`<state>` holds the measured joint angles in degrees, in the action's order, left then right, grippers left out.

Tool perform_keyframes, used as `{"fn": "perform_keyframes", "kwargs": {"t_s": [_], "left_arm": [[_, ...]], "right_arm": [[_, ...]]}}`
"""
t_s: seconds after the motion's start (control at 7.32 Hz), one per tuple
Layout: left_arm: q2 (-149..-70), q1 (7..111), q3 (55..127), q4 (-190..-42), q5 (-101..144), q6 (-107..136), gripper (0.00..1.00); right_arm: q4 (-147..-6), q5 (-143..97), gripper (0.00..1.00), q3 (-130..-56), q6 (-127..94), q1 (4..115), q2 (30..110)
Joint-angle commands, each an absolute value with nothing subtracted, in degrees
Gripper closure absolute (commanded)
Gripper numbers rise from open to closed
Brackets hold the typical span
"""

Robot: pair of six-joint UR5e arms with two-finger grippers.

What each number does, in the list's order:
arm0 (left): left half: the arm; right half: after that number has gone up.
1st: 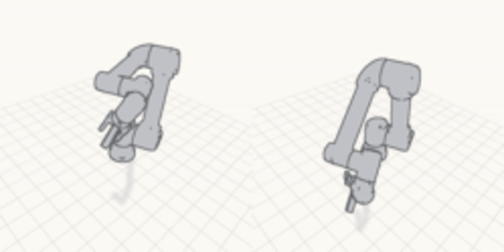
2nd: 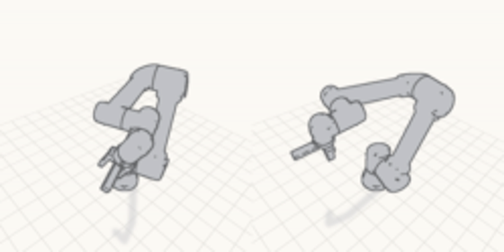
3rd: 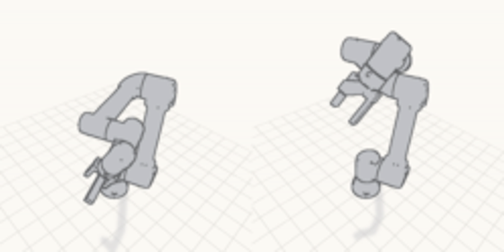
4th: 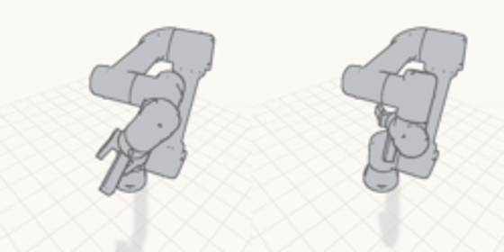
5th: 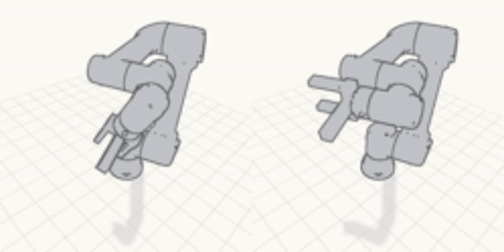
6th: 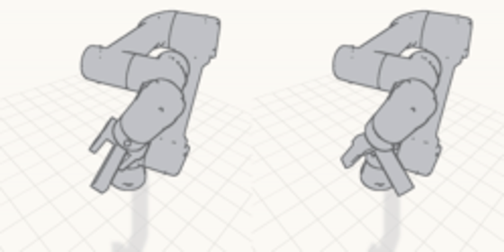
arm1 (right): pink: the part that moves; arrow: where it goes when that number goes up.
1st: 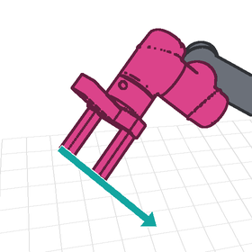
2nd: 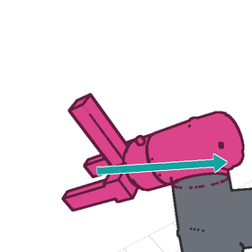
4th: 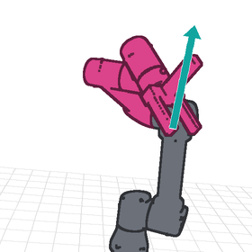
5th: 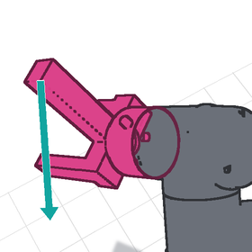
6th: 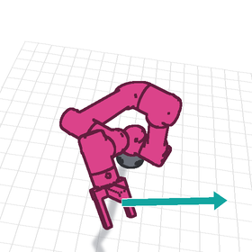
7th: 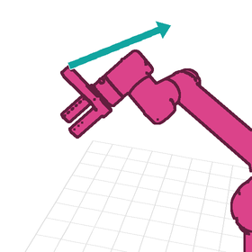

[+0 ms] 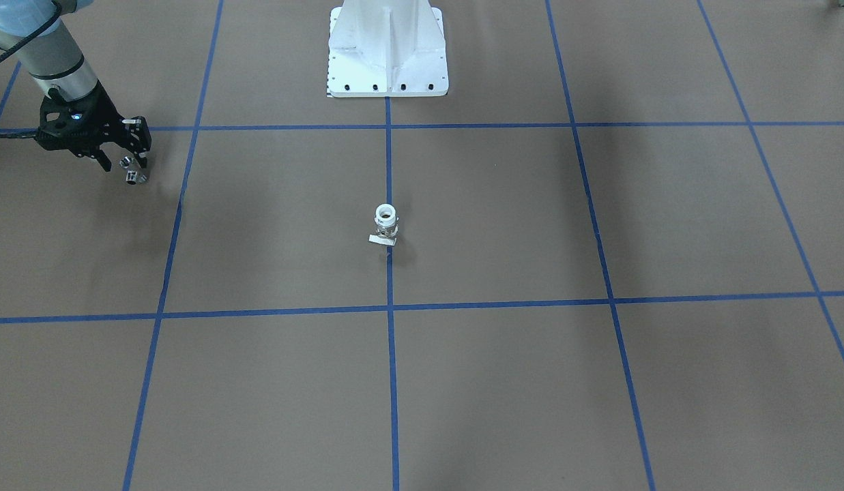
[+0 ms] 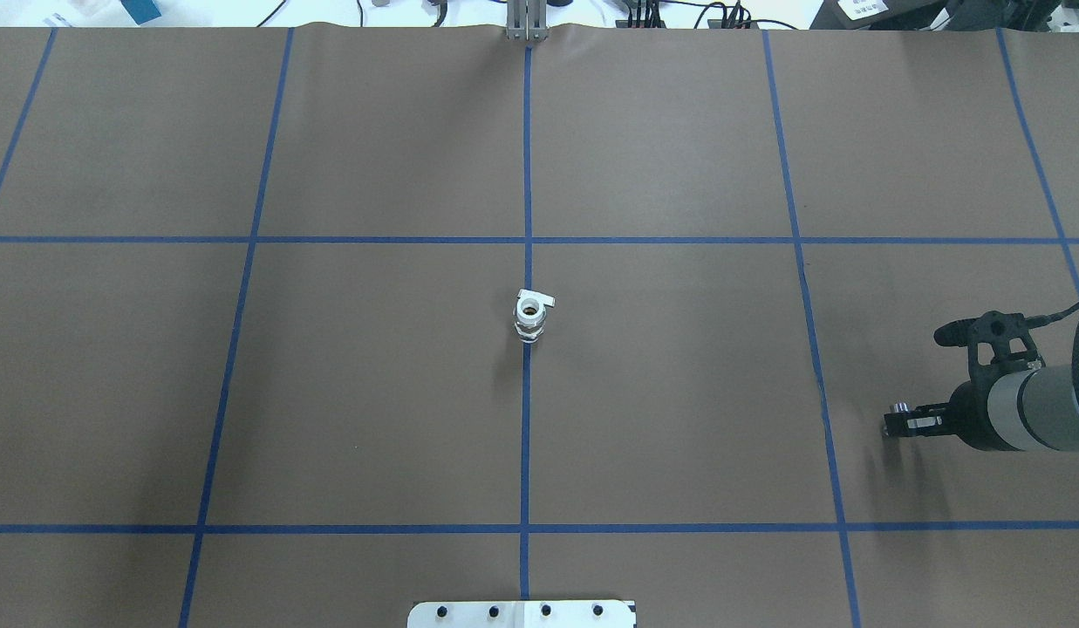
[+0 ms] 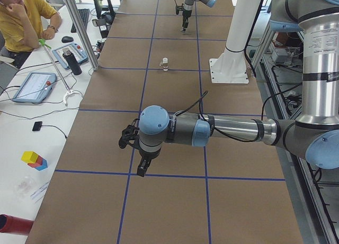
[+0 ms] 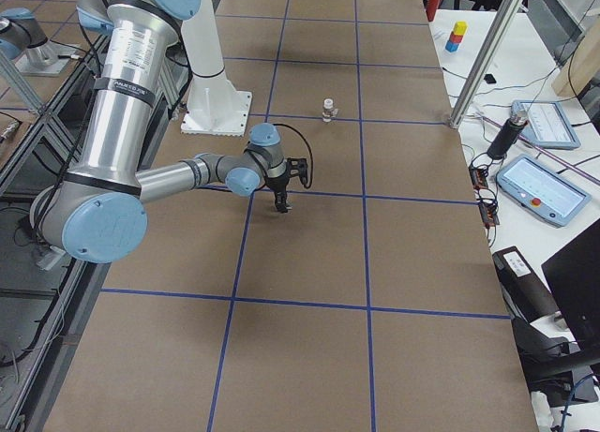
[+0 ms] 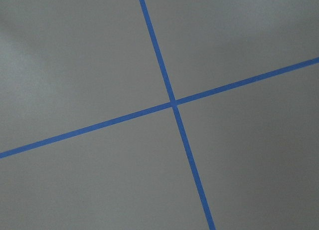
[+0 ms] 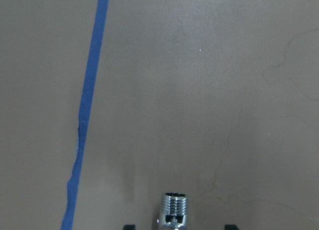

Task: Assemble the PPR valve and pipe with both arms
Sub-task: 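Lower the right gripper onto the silver threaded fitting and grasp it, then carry the fitting with the right gripper above the valve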

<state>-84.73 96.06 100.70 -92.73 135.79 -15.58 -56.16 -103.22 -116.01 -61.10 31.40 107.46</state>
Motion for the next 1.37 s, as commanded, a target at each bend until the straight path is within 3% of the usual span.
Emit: {"fn": "perform_keyframes", "kwargs": {"t_s": [0.0,0.14,0.82,1.23], "left_arm": [[-84.73,96.06,100.90,-92.72,135.79,-15.56,0.00],[-84.73,96.06,100.90,-92.72,135.79,-15.56,0.00],[-84.03,96.06,100.81,-92.72,135.79,-15.56,0.00],[-82.19,96.06,100.37,-92.55,135.70,-8.71,0.00]], "right_arm": [[-56.16,-103.36,0.80,-116.02,-61.00,31.38,107.49],[-56.16,-103.36,1.00,-116.10,-60.91,31.38,107.40],[-57.04,-105.46,1.00,-115.76,-60.91,33.39,102.33],[-77.10,-105.56,1.00,-115.23,-60.91,36.91,85.59]]}}
